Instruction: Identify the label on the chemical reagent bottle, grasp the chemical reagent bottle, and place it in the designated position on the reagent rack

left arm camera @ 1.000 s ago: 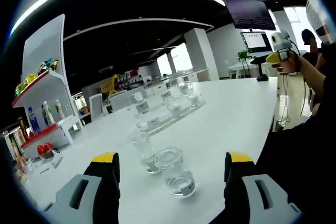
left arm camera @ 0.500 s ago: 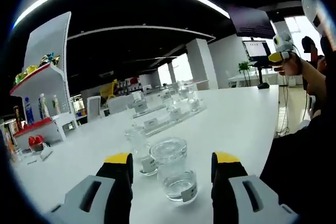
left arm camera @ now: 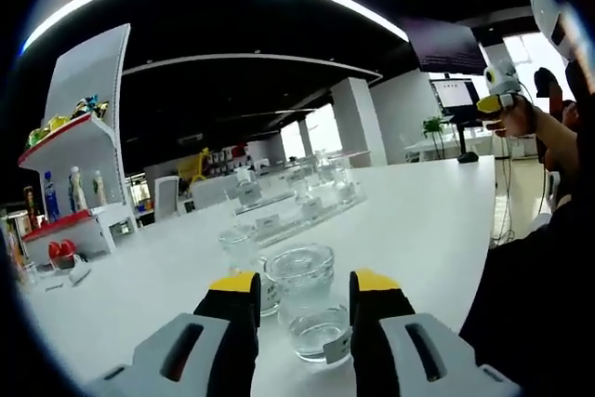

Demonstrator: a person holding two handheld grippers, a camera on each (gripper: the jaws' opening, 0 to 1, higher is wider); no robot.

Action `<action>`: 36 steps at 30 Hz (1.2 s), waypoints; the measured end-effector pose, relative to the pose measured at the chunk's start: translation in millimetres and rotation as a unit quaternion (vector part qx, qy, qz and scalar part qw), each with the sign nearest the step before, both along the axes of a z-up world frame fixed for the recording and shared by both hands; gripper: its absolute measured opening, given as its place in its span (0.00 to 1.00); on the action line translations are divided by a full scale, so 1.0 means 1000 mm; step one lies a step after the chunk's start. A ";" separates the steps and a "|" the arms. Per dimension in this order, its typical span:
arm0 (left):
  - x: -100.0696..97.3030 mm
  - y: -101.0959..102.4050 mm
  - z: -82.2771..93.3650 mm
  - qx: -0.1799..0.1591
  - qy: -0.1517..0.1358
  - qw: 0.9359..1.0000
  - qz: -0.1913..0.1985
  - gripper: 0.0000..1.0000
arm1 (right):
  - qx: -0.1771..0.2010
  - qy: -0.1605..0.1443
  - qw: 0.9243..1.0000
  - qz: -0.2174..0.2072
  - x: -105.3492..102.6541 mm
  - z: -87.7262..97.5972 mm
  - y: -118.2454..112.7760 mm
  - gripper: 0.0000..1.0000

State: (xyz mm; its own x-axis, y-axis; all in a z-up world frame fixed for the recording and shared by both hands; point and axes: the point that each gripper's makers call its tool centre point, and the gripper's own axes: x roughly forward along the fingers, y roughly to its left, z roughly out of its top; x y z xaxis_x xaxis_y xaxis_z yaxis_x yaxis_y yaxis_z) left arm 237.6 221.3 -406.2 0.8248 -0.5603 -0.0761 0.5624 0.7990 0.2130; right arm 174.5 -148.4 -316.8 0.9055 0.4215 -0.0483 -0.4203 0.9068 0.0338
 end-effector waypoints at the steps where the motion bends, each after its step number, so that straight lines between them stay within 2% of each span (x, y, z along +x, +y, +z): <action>1: 0.000 -0.001 -0.001 -0.002 0.002 1.000 0.000 0.36 | 0.001 -0.001 1.000 -0.001 0.000 0.001 0.000 0.90; 4: 0.000 -0.002 0.000 -0.008 0.003 1.000 -0.002 0.31 | 0.006 -0.006 1.000 0.000 -0.001 0.004 0.000 0.90; 9: 0.001 -0.002 0.000 -0.014 0.006 1.000 0.003 0.31 | 0.012 -0.011 1.000 -0.003 -0.001 0.007 -0.001 0.90; 11: 0.002 -0.001 0.000 -0.024 0.009 1.000 0.006 0.30 | 0.010 -0.010 1.000 -0.003 -0.002 0.006 -0.002 0.90; 16: 0.005 0.003 0.003 -0.075 0.024 0.997 0.019 0.26 | 0.003 -0.007 1.000 -0.002 -0.002 0.003 0.000 0.89; 22: 0.005 0.004 0.002 -0.073 0.014 0.997 0.022 0.25 | -0.002 -0.005 1.000 -0.004 -0.001 0.002 -0.001 0.88; 36: 0.008 0.005 0.002 -0.092 0.007 0.995 0.029 0.25 | -0.008 -0.003 1.000 -0.010 -0.002 0.001 -0.003 0.87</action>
